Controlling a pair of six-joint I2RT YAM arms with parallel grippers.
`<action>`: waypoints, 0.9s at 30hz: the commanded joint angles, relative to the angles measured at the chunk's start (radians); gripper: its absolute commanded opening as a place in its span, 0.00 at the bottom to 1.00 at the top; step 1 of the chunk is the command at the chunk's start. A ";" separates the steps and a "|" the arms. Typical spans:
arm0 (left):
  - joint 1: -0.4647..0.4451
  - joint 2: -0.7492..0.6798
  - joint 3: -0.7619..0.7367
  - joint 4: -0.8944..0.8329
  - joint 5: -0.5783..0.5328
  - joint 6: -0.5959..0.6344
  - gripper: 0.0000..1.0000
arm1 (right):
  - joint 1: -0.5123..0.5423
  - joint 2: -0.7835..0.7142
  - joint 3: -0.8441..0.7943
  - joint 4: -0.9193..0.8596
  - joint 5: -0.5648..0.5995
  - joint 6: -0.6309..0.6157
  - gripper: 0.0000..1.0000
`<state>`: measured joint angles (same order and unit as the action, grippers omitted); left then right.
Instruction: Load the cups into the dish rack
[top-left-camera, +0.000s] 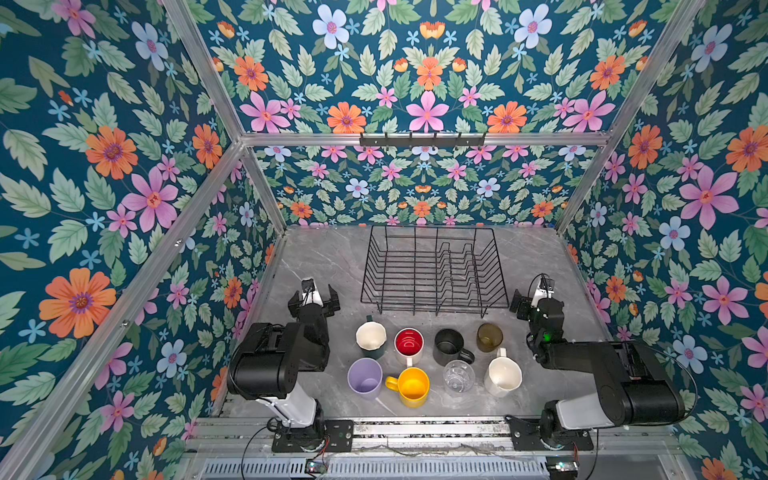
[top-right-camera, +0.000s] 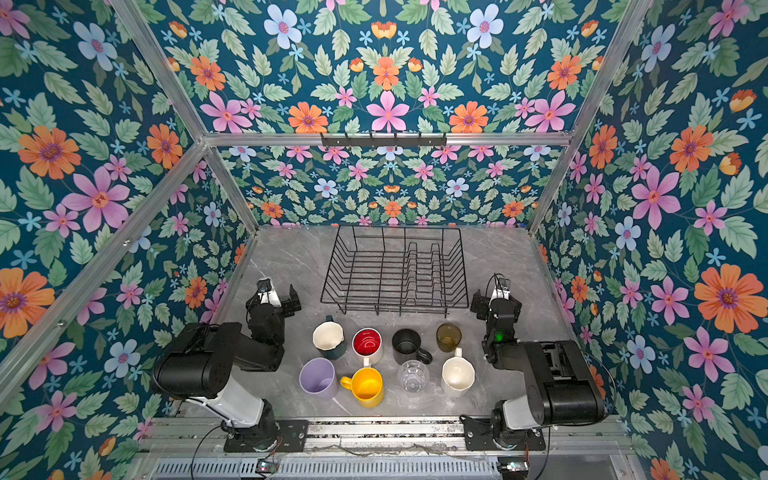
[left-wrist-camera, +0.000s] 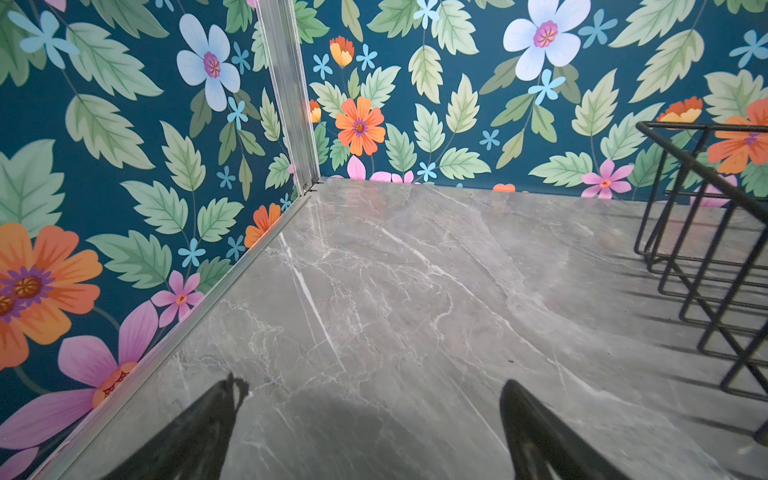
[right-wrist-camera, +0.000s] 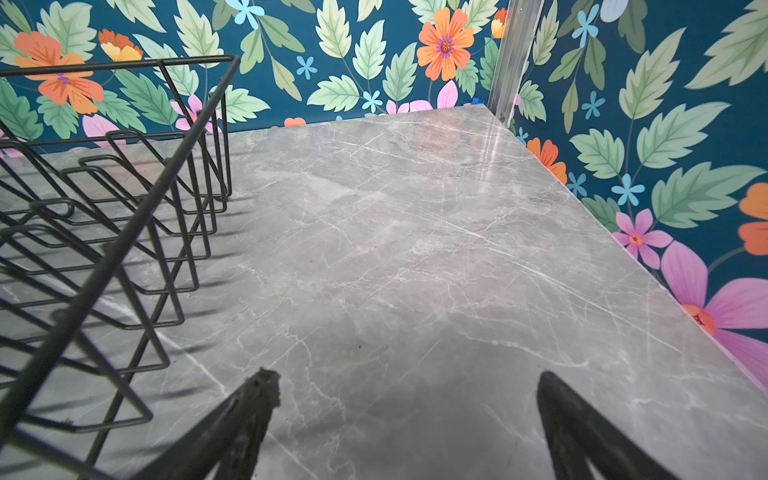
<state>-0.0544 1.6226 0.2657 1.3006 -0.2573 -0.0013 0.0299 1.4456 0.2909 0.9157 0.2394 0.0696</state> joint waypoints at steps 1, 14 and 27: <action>0.000 -0.003 0.000 0.007 0.005 -0.007 1.00 | 0.002 -0.001 0.004 0.014 0.000 0.006 0.99; -0.025 -0.040 -0.110 0.190 -0.054 0.006 1.00 | 0.054 -0.181 -0.015 -0.086 0.136 -0.014 0.99; -0.046 -0.643 0.165 -0.804 -0.187 -0.383 1.00 | 0.045 -0.635 0.265 -0.839 -0.124 0.431 0.99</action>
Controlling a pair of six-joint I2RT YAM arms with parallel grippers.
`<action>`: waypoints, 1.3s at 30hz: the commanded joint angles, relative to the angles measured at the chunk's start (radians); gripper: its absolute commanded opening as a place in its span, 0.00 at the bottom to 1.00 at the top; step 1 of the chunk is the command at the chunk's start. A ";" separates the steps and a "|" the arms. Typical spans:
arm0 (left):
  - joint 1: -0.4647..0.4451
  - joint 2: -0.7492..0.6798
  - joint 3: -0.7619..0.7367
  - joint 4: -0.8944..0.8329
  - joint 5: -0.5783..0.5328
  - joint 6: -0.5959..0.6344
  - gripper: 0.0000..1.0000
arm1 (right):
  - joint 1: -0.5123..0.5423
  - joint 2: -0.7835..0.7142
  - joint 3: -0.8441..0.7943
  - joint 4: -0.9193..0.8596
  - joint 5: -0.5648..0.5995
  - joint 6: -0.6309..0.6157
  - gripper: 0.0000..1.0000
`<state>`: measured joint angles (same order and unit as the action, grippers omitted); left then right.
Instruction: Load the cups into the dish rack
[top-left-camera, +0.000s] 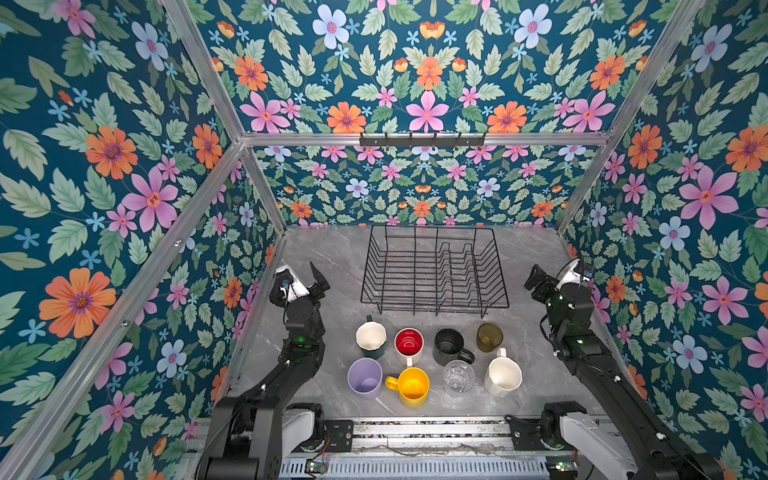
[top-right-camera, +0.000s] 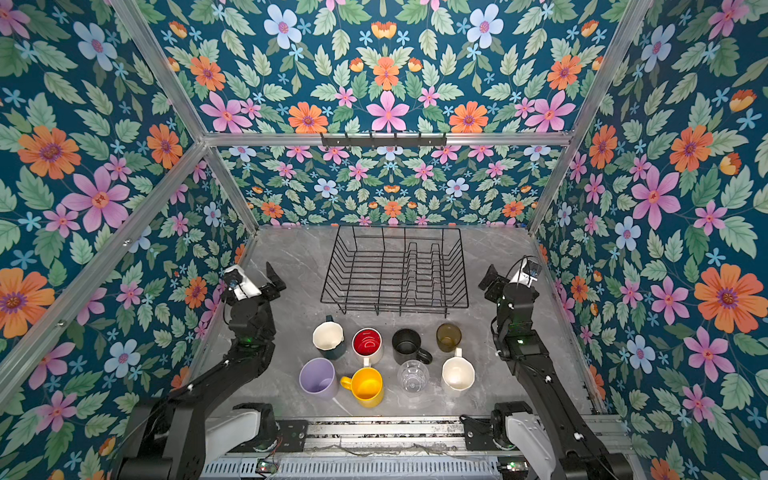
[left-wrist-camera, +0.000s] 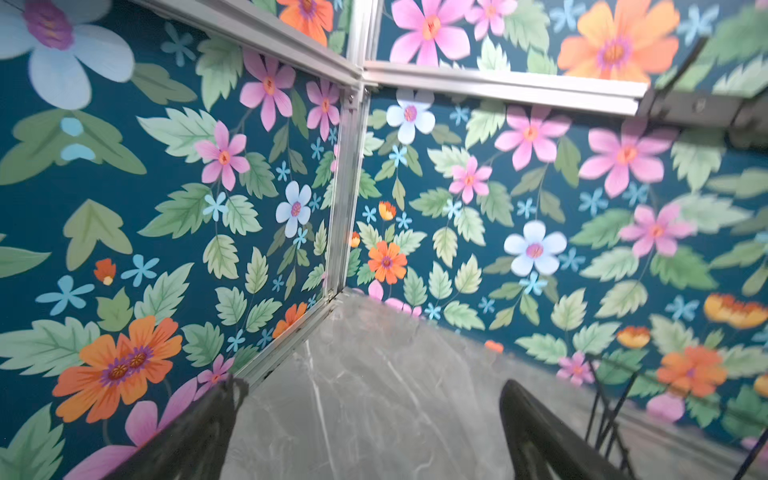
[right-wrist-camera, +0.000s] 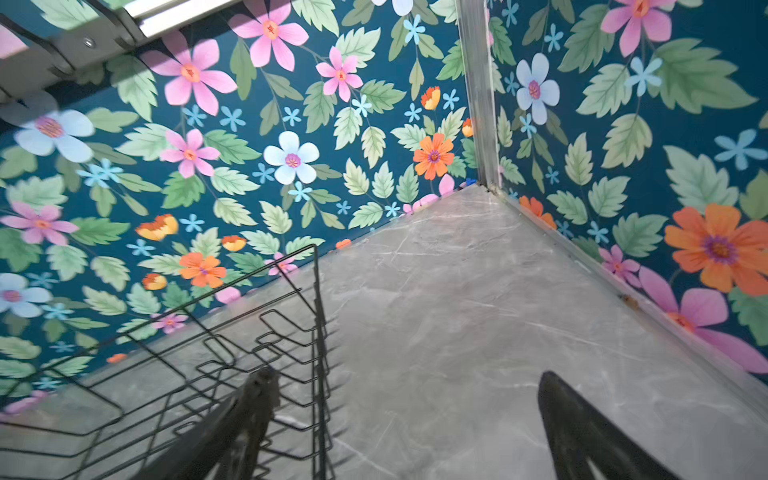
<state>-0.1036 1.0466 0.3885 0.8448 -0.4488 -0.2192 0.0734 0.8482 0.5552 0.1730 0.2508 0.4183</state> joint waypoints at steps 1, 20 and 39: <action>0.004 -0.116 0.067 -0.429 0.054 -0.168 1.00 | 0.000 -0.064 -0.003 -0.102 -0.145 0.107 0.99; 0.003 -0.451 0.408 -1.685 0.626 -0.366 0.84 | -0.019 0.196 0.341 -0.618 -0.240 0.021 0.92; 0.003 -0.607 0.400 -2.068 0.874 -0.335 0.70 | 0.058 0.270 0.350 -0.609 -0.272 -0.013 0.90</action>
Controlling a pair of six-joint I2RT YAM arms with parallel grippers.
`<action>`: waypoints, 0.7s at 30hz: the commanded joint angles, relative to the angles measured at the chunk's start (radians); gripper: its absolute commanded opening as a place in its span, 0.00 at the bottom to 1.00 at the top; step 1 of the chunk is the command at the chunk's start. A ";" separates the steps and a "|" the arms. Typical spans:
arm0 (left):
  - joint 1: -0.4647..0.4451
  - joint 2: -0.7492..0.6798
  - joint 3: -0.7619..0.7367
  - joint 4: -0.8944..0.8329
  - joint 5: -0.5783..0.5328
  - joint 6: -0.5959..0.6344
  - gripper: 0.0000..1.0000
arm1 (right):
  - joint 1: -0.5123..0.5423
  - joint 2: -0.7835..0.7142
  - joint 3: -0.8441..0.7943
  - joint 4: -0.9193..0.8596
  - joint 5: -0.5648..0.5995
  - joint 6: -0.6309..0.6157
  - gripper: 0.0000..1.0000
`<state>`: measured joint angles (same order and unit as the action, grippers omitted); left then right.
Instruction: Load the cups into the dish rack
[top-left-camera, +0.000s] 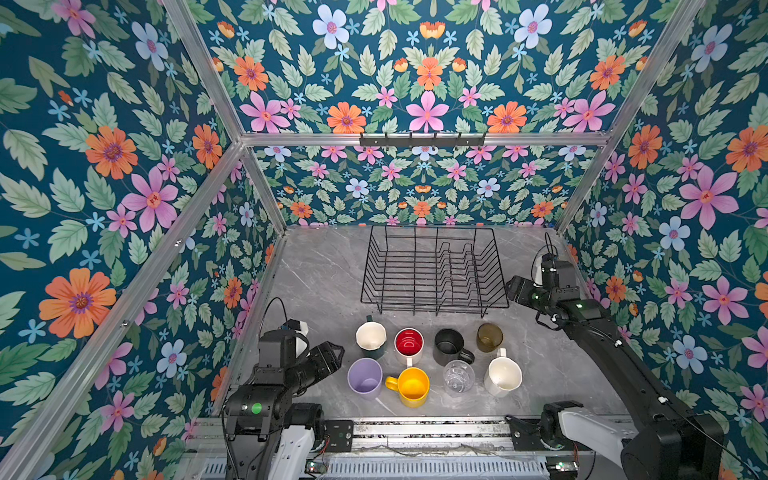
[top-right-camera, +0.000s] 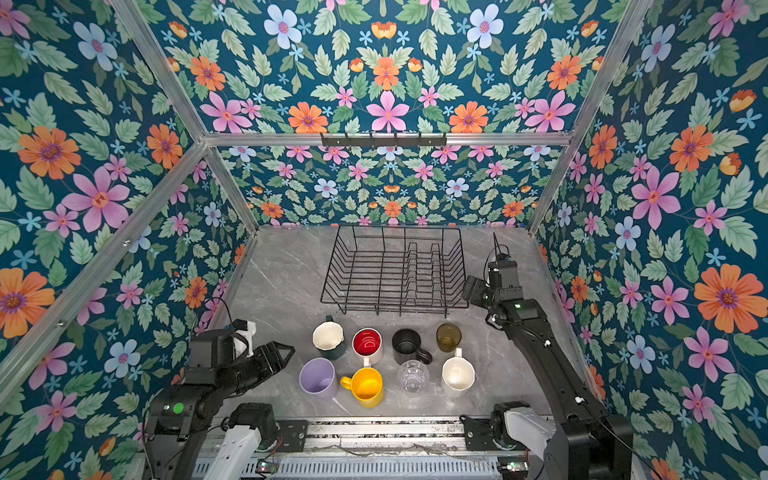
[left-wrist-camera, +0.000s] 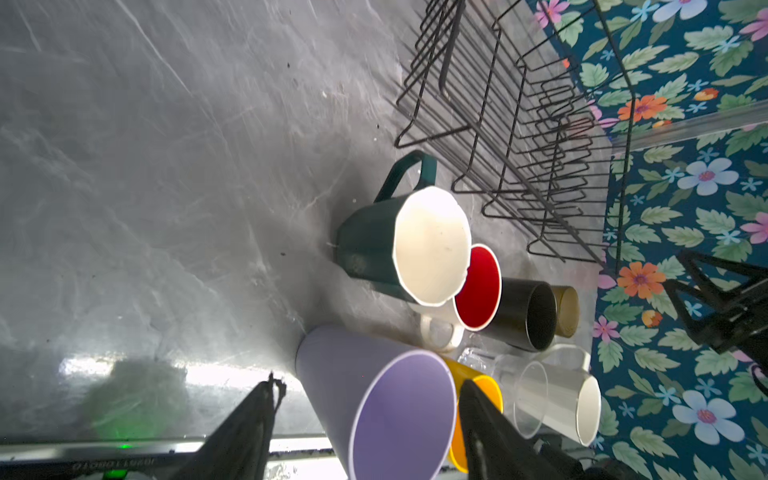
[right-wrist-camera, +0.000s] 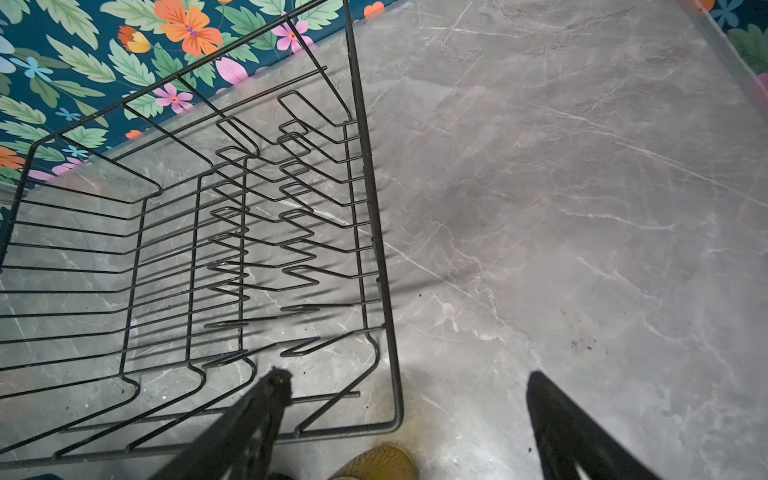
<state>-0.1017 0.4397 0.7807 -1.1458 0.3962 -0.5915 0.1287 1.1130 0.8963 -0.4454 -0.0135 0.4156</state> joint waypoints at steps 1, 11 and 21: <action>0.002 0.003 0.008 -0.093 0.030 0.049 0.69 | 0.003 0.008 0.011 0.008 -0.008 -0.011 0.90; 0.002 0.034 -0.001 -0.121 0.057 0.112 0.64 | 0.014 0.018 0.006 0.011 -0.014 -0.005 0.89; 0.002 0.054 -0.012 -0.102 0.073 0.147 0.63 | 0.015 0.016 0.003 0.008 -0.020 -0.004 0.89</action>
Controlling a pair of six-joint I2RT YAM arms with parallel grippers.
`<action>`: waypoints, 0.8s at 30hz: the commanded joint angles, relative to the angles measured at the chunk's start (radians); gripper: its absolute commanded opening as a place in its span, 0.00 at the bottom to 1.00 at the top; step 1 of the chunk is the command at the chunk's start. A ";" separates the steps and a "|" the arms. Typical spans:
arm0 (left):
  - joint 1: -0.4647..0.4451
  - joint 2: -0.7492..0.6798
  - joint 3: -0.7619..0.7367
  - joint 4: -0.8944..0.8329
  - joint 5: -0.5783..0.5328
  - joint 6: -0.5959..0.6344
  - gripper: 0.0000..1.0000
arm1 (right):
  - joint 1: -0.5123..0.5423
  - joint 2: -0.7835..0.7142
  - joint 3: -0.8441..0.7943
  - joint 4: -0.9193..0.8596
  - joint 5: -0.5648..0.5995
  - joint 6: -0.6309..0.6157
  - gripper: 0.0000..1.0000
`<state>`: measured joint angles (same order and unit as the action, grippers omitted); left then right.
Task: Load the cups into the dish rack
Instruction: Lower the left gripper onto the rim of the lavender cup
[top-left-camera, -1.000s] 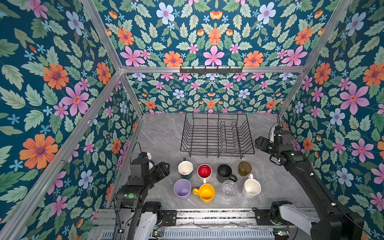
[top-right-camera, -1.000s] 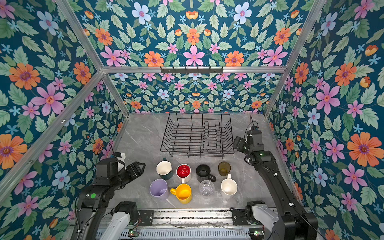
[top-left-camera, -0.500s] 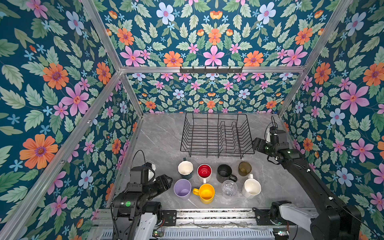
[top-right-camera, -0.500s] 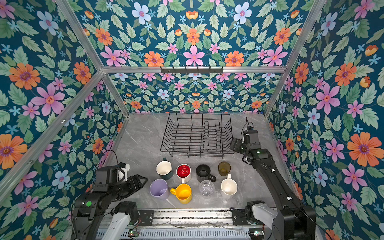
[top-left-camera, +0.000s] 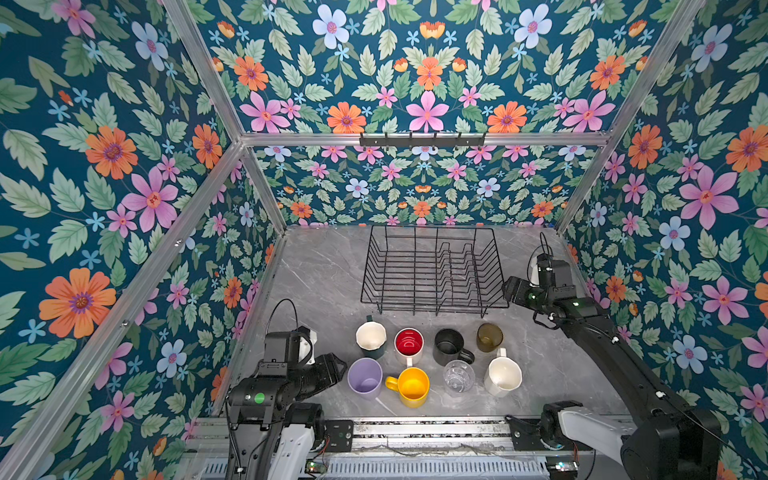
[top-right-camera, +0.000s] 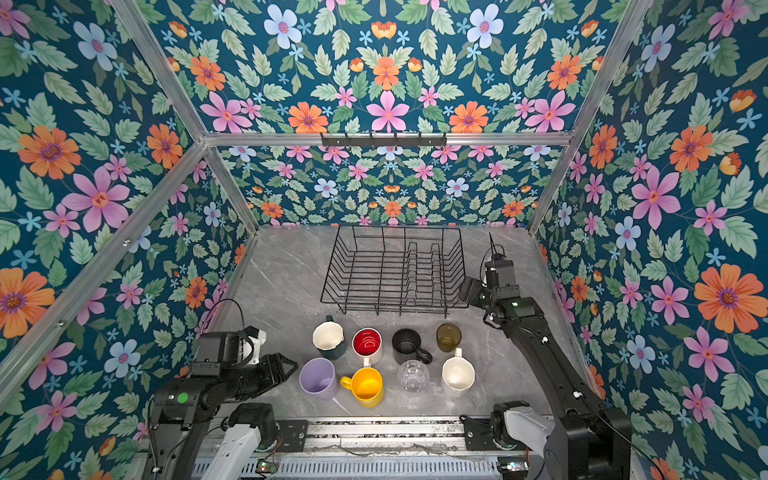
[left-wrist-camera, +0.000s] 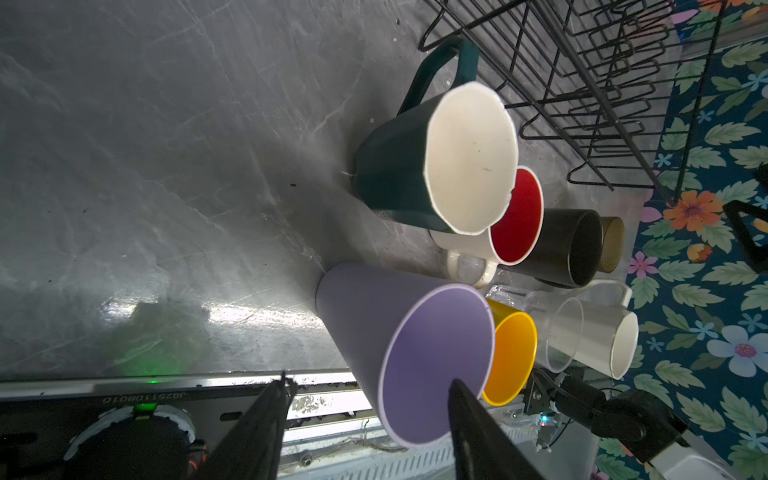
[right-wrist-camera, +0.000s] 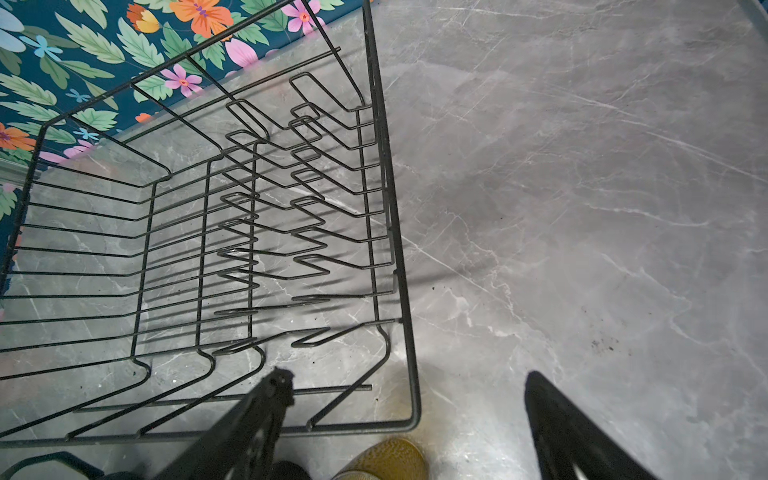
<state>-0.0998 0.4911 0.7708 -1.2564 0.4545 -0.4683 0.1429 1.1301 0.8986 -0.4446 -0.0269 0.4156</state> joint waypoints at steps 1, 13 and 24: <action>0.000 0.006 -0.004 0.016 0.019 0.027 0.63 | 0.001 0.000 0.000 0.009 -0.007 -0.005 0.89; -0.001 0.052 -0.017 0.025 -0.001 0.083 0.61 | 0.001 0.009 -0.004 0.010 -0.013 -0.003 0.89; -0.003 0.109 -0.004 0.040 0.009 0.126 0.59 | 0.001 0.024 0.003 -0.002 -0.011 -0.013 0.89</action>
<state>-0.1020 0.5983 0.7689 -1.2289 0.4576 -0.3607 0.1429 1.1557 0.9024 -0.4503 -0.0418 0.4145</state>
